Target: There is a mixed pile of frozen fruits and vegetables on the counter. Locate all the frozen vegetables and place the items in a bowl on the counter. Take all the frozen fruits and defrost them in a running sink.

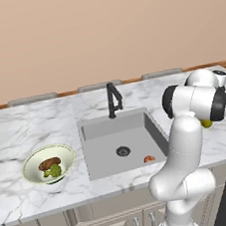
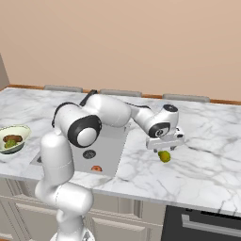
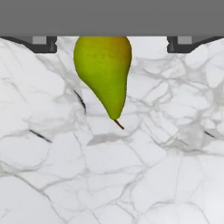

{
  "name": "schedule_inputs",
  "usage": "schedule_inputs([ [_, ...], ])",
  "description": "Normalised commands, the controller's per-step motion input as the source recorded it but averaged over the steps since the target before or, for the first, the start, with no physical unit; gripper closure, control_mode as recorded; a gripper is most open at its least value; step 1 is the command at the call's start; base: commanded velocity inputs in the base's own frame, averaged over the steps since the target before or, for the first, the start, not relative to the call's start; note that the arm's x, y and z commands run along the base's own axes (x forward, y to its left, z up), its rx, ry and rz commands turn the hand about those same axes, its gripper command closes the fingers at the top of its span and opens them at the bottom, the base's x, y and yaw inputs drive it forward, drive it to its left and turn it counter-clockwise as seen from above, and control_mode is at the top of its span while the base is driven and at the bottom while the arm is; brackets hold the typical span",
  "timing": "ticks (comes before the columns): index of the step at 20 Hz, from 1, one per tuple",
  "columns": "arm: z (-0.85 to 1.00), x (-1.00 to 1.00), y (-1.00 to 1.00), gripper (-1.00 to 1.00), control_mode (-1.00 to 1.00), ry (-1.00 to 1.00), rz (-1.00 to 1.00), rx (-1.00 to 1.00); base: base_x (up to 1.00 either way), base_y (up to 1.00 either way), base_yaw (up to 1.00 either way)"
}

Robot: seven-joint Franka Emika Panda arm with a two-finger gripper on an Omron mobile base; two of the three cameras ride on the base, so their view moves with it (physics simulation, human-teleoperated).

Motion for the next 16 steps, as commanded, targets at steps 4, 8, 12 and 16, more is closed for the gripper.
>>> schedule_inputs([
  [4, -0.12, 0.00, 0.00, -1.00, -1.00, 0.00, 0.00, 0.00, 0.00, 0.00, 0.00],
  [8, -0.26, 0.02, 0.00, -1.00, -1.00, 0.00, 0.00, 0.00, 0.00, 0.00, 0.00],
  [12, -0.25, 0.04, 0.00, -1.00, -1.00, 0.00, 0.00, 0.00, 0.00, 0.00, 0.00],
  [16, -0.19, 0.03, 0.00, -1.00, -1.00, 0.00, 0.00, 0.00, 0.00, 0.00, 0.00],
])
